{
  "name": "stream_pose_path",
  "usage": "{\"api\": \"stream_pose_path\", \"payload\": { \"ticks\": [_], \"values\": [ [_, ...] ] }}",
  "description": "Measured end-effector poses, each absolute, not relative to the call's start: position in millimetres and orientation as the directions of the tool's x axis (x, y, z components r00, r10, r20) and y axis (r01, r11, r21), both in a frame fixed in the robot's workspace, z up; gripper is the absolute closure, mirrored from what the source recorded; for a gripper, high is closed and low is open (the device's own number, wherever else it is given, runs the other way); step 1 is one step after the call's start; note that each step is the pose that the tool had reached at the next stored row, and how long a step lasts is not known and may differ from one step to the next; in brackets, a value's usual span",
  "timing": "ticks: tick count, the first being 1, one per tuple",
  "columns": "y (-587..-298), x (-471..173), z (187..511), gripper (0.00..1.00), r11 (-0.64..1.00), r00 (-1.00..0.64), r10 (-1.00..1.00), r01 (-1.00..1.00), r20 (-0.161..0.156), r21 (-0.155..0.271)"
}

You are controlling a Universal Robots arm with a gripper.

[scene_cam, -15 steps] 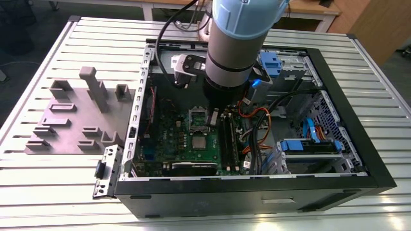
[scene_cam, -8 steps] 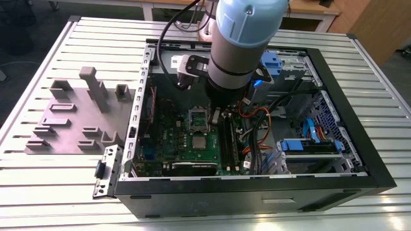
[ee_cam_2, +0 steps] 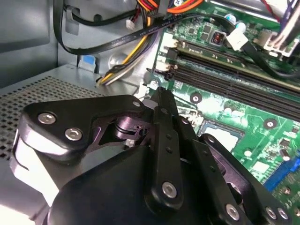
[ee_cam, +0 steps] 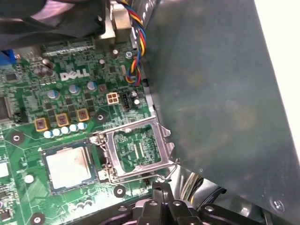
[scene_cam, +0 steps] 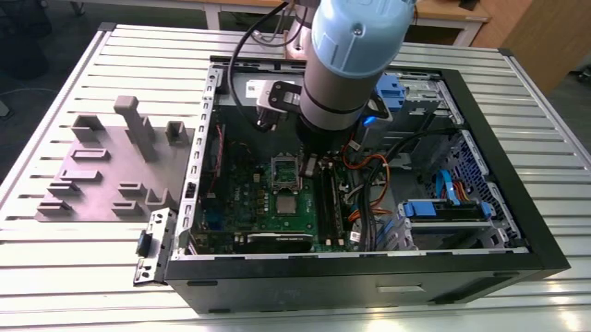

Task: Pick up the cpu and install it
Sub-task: 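Close the cpu cover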

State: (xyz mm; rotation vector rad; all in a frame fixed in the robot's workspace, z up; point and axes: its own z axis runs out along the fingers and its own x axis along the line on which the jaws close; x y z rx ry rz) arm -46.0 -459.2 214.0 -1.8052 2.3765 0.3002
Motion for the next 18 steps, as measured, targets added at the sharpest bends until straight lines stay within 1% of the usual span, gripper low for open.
{"api": "stream_pose_path", "payload": {
  "ticks": [13, 18],
  "values": [
    [-453.5, -41.2, 209.4, 0.89, 0.264, -0.275, -0.928, -0.961, -0.251, 0.078],
    [-453.2, -41.2, 206.5, 0.89, 0.302, -0.312, -0.915, -0.95, -0.254, 0.079]
  ]
}}
